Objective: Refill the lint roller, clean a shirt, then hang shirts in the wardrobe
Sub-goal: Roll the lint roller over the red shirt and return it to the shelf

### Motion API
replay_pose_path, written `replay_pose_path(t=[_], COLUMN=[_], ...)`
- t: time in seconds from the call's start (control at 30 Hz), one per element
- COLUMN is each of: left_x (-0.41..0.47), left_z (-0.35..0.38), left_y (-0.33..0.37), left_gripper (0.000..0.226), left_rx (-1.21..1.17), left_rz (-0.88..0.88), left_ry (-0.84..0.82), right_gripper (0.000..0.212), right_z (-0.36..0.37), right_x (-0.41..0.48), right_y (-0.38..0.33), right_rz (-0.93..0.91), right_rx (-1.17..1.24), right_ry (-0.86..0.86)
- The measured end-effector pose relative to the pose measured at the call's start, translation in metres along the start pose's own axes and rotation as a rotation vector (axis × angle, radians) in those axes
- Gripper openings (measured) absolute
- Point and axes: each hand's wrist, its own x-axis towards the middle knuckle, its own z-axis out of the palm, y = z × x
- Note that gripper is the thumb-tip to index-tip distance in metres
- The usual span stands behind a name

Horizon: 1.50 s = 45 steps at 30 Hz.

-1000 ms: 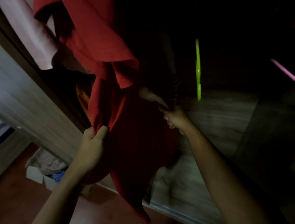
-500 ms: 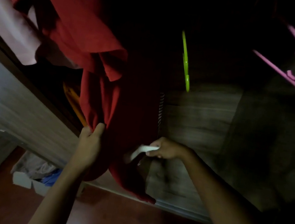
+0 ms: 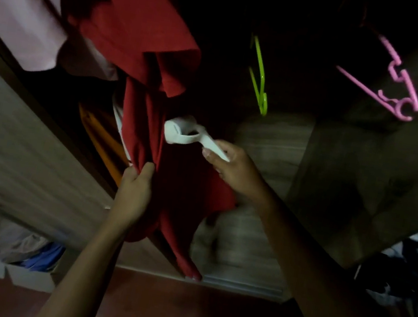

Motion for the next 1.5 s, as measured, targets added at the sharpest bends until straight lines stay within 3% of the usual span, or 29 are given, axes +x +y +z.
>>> replay_pose_path(t=[0.23,0.37,0.47,0.53,0.63,0.8,0.83,0.93,1.03,1.2,1.27,1.5], left_x=[0.006,0.011,0.010,0.007,-0.005,-0.047,-0.059,-0.100,-0.158,-0.290,-0.332,-0.506], left_z=[-0.012,-0.018,-0.013,-0.006,0.013,0.060,0.071,0.112,0.157,0.223,0.241,0.310], left_y=[-0.019,-0.039,-0.050,-0.061,-0.079,-0.090,-0.091,-0.090,-0.088,-0.086,-0.089,-0.144], left_gripper=[0.032,0.029,0.024,0.032,0.025,0.021,0.024,0.024,0.042,0.024,0.015,0.030], left_rx=[-0.039,-0.074,-0.131,-0.150,-0.131,-0.093,-0.088,-0.090,-0.048,0.118,0.155,0.361], left_rz=[0.082,0.142,0.228,0.293,0.362,0.331,0.334,0.403,0.455,0.620,0.640,0.914], left_ry=[-0.111,-0.267,-0.310,-0.321,-0.289,-0.359,-0.398,-0.570,-0.768,-1.076,-1.185,-1.416], right_gripper=[0.025,0.020,0.013,0.018,0.028,0.046,0.049,0.009,0.018,0.030,0.030,0.039], right_z=[0.040,0.053,0.061,0.063,0.055,0.036,0.033,0.022,0.009,-0.010,-0.014,-0.039], right_x=[-0.082,-0.136,-0.170,-0.192,-0.224,-0.295,-0.310,-0.357,-0.411,-0.520,-0.553,-0.697], right_y=[0.071,0.076,0.069,0.070,0.061,0.053,0.055,0.056,0.045,0.043,0.046,0.075], right_rz=[0.408,0.479,0.462,0.472,0.546,0.563,0.549,0.557,0.588,0.658,0.659,0.740], right_rx=[-0.120,-0.272,-0.277,-0.262,-0.212,-0.108,-0.076,-0.042,-0.036,-0.022,0.033,0.187], right_ry=[-0.101,-0.101,0.089,0.246,0.381,0.651,0.721,0.895,1.121,1.478,1.577,1.859])
